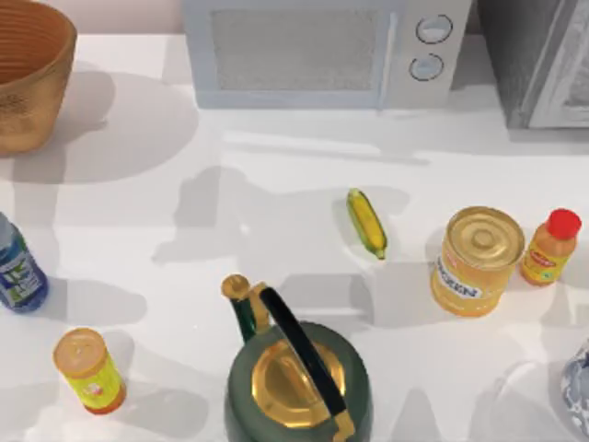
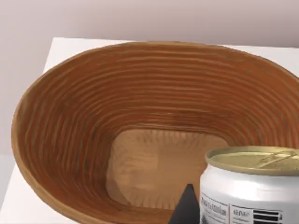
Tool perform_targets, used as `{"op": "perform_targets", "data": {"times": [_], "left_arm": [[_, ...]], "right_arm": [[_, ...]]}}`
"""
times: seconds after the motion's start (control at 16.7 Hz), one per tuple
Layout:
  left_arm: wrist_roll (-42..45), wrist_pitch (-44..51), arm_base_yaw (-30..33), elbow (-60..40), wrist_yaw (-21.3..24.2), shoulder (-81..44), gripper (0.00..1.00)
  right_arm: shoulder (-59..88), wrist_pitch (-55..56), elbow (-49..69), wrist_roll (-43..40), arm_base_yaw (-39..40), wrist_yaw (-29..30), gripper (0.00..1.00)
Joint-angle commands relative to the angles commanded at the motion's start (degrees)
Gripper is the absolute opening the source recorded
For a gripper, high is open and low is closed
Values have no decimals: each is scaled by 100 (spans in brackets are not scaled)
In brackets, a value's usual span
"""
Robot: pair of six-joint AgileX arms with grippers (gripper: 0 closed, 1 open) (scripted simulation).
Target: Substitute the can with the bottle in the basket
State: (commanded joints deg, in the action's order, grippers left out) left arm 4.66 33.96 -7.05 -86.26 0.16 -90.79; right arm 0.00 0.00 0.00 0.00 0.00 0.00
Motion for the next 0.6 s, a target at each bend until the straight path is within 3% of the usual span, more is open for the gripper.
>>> {"op": "perform_targets", "data": {"times": [0.6], "left_arm": [[-396, -2357, 464, 5721, -144, 6047, 0]], "right_arm": [[0, 0, 0, 0, 0, 0, 100]]}}
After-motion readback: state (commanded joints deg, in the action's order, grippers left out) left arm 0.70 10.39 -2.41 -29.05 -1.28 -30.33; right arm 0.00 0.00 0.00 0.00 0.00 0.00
